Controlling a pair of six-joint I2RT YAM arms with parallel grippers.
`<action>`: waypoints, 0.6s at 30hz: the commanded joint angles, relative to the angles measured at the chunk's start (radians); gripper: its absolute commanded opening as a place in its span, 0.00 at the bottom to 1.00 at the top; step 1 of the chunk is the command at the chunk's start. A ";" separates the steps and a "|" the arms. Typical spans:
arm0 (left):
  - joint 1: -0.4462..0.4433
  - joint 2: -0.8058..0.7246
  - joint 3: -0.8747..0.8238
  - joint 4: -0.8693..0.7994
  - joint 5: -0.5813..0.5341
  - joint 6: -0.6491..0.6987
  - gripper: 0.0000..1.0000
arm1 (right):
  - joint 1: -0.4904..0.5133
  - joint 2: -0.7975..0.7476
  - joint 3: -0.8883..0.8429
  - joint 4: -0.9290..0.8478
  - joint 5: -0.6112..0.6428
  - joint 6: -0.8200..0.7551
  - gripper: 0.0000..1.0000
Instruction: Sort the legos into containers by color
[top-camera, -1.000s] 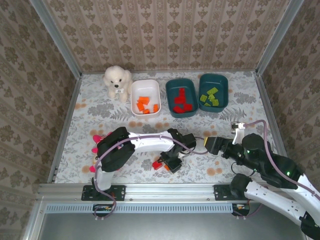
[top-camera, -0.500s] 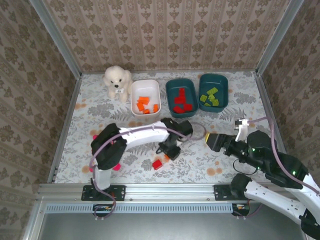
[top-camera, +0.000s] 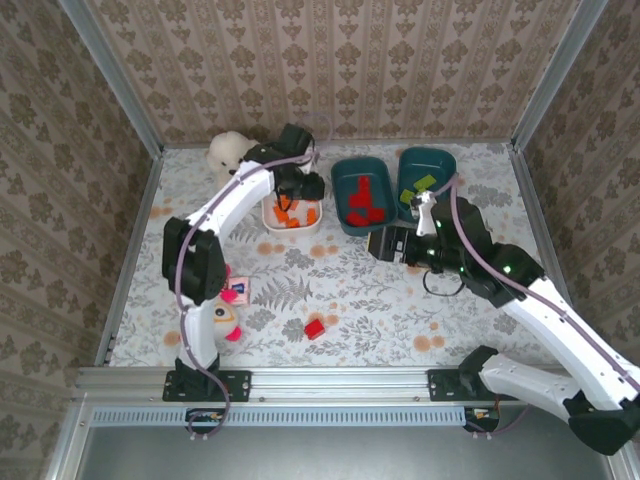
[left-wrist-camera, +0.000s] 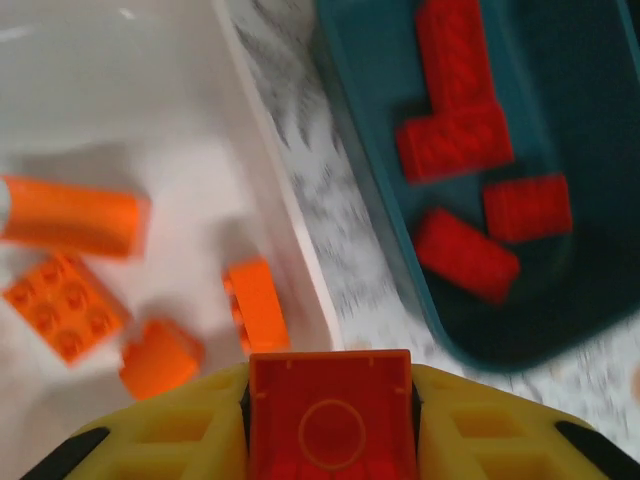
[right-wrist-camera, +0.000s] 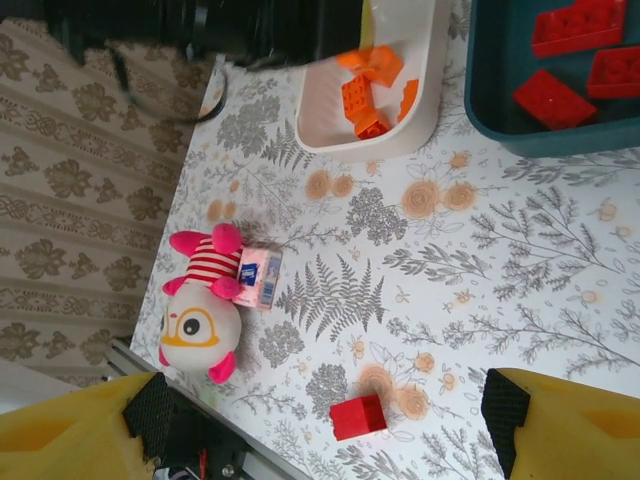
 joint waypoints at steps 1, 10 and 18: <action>0.047 0.120 0.107 0.084 0.051 -0.054 0.37 | -0.046 0.075 0.028 0.099 -0.198 -0.058 0.84; 0.155 0.407 0.440 0.041 0.060 -0.093 0.37 | -0.052 0.214 0.091 0.139 -0.265 -0.082 0.81; 0.171 0.472 0.452 0.035 0.105 -0.104 0.45 | -0.052 0.242 0.072 0.134 -0.269 -0.076 0.81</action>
